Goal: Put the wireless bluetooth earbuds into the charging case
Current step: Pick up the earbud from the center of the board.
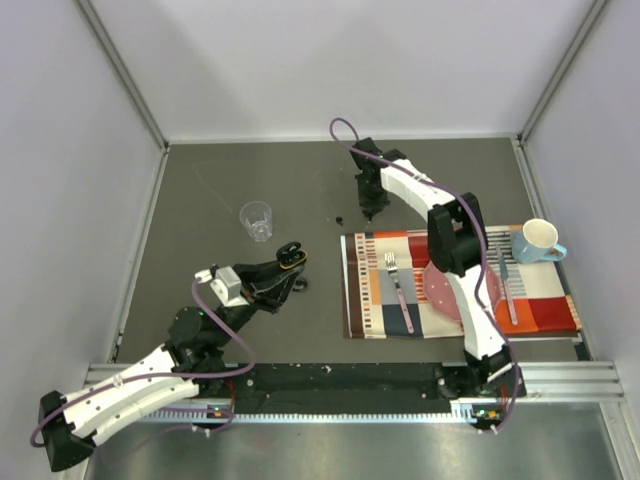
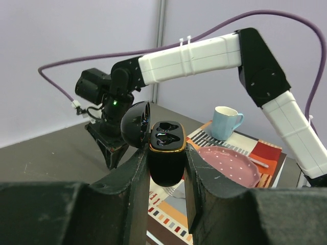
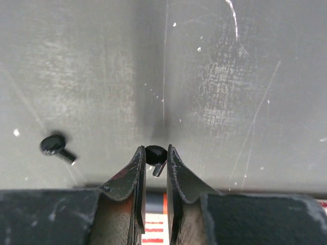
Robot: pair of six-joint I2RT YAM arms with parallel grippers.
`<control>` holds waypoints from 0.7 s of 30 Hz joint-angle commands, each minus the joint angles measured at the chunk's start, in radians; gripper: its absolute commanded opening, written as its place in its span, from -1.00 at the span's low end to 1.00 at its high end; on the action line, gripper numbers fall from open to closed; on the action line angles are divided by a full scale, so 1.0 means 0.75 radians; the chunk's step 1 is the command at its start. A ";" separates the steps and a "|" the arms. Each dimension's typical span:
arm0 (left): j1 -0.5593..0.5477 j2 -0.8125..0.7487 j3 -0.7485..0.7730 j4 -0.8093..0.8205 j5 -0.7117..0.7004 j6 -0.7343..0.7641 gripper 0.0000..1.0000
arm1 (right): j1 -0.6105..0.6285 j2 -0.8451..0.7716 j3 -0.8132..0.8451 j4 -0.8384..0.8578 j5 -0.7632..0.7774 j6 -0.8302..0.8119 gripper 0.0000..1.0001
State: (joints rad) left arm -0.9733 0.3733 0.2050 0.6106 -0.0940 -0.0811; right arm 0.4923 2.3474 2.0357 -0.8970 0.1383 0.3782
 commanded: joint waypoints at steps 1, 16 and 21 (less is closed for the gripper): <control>0.001 0.007 0.011 0.047 -0.040 -0.025 -1.00 | 0.033 -0.297 -0.047 0.095 0.041 -0.048 -1.00; 0.001 0.151 0.074 0.143 -0.026 -0.019 -1.00 | 0.153 -1.352 -1.014 0.960 -0.033 -0.114 -1.00; 0.001 0.171 0.074 0.176 0.047 0.014 -1.00 | 0.282 -1.579 -1.178 1.104 -0.133 -0.199 -1.00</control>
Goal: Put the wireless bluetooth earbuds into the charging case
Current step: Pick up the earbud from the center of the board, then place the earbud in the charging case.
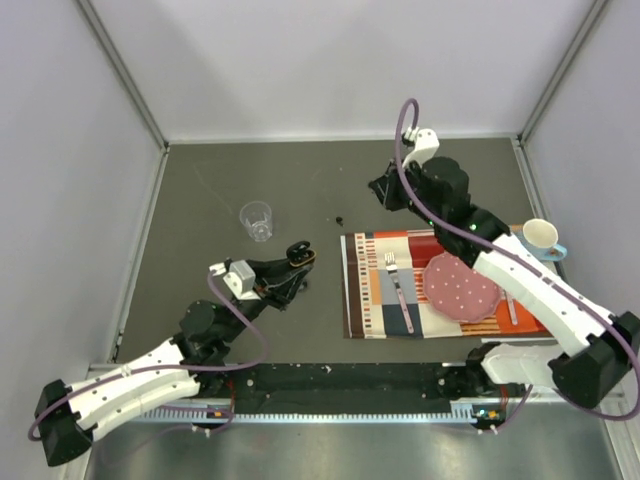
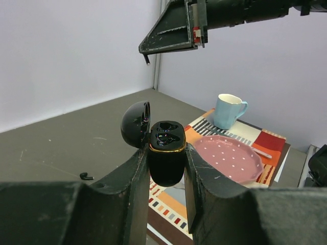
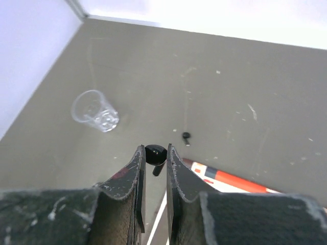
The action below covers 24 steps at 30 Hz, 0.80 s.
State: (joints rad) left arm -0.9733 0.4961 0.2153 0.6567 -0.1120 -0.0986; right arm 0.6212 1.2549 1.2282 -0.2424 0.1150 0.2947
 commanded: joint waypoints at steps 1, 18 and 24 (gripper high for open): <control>0.001 0.007 0.059 0.116 0.086 0.045 -1.00 | 0.123 -0.147 -0.120 0.251 -0.147 -0.098 -1.00; 0.001 0.036 0.028 0.172 0.143 0.158 -1.00 | 0.497 -0.352 -0.316 0.524 -0.276 -0.099 -1.00; 0.001 0.022 -0.005 0.223 0.141 0.168 -1.00 | 0.597 -0.303 -0.302 0.532 -0.260 -0.109 -1.00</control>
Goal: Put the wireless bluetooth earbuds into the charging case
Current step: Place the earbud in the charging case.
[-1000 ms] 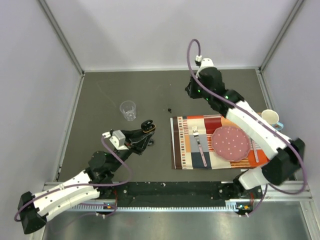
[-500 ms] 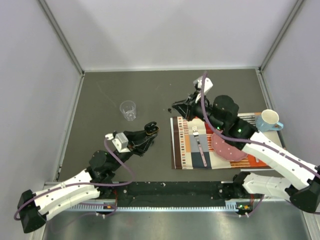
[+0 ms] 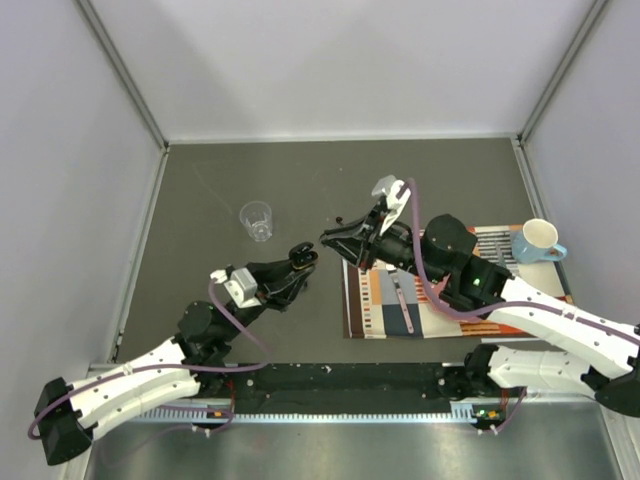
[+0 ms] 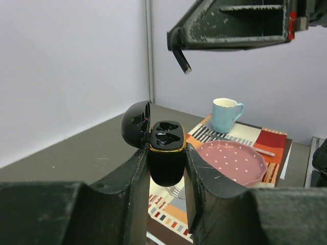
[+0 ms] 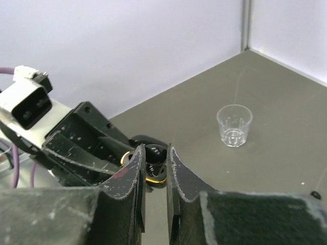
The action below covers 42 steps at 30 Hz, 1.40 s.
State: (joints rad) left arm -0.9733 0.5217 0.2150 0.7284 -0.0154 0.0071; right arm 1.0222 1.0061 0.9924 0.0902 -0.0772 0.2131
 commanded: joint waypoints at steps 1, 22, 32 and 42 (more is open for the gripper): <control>0.001 -0.014 -0.006 0.127 0.012 0.031 -1.00 | 0.071 0.035 0.014 0.078 -0.001 -0.004 -1.00; 0.001 -0.010 -0.013 0.156 0.012 0.017 -1.00 | 0.130 0.131 0.019 0.101 0.068 -0.065 -1.00; 0.001 0.014 -0.006 0.199 0.057 0.005 -1.00 | 0.142 0.150 -0.004 0.111 0.144 -0.124 -1.00; 0.001 -0.008 -0.021 0.201 0.031 0.005 -1.00 | 0.142 0.131 -0.026 0.109 0.191 -0.178 -1.00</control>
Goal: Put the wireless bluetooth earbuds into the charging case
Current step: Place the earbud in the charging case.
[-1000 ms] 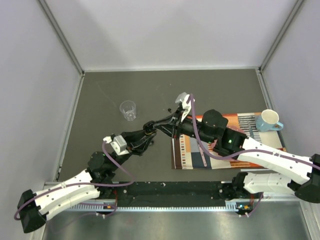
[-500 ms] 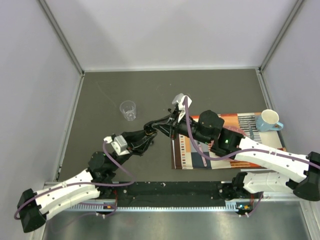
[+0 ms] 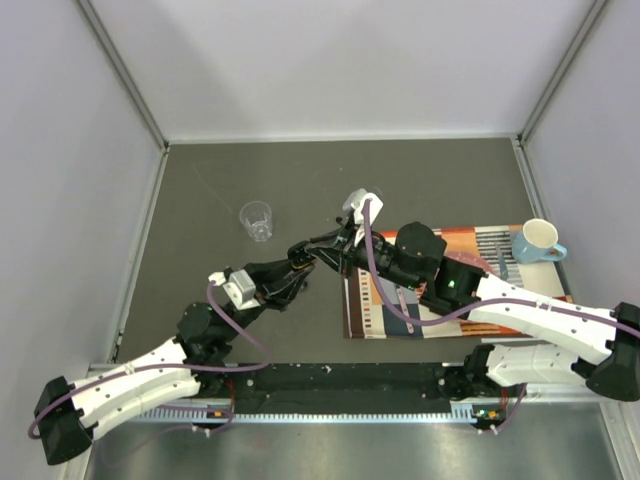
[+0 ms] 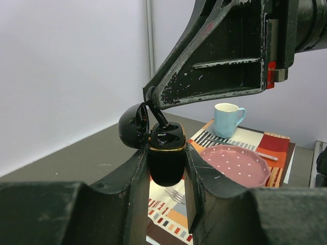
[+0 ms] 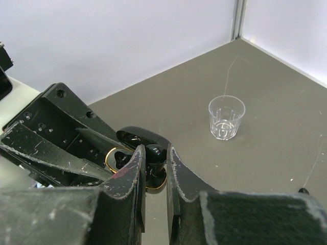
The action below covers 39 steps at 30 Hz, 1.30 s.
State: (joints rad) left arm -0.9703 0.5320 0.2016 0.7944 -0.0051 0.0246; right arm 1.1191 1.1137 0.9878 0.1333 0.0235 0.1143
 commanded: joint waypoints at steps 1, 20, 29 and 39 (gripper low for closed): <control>-0.003 -0.024 -0.003 0.113 0.019 -0.018 -1.00 | 0.015 -0.018 -0.026 0.053 0.055 -0.050 -1.00; -0.003 -0.020 -0.013 0.166 -0.073 -0.023 -1.00 | 0.034 -0.035 -0.059 0.035 0.055 -0.089 -1.00; -0.003 -0.008 -0.015 0.180 -0.095 -0.016 -1.00 | 0.038 -0.045 -0.067 0.047 0.020 -0.093 -1.00; -0.003 -0.008 -0.025 0.203 -0.110 -0.012 -1.00 | 0.052 -0.033 -0.051 -0.004 0.048 -0.118 -1.00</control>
State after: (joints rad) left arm -0.9726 0.5350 0.1841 0.8185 -0.0441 0.0132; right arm 1.1366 1.1011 0.9436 0.1696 0.0490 0.0479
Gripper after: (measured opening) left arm 0.330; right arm 0.136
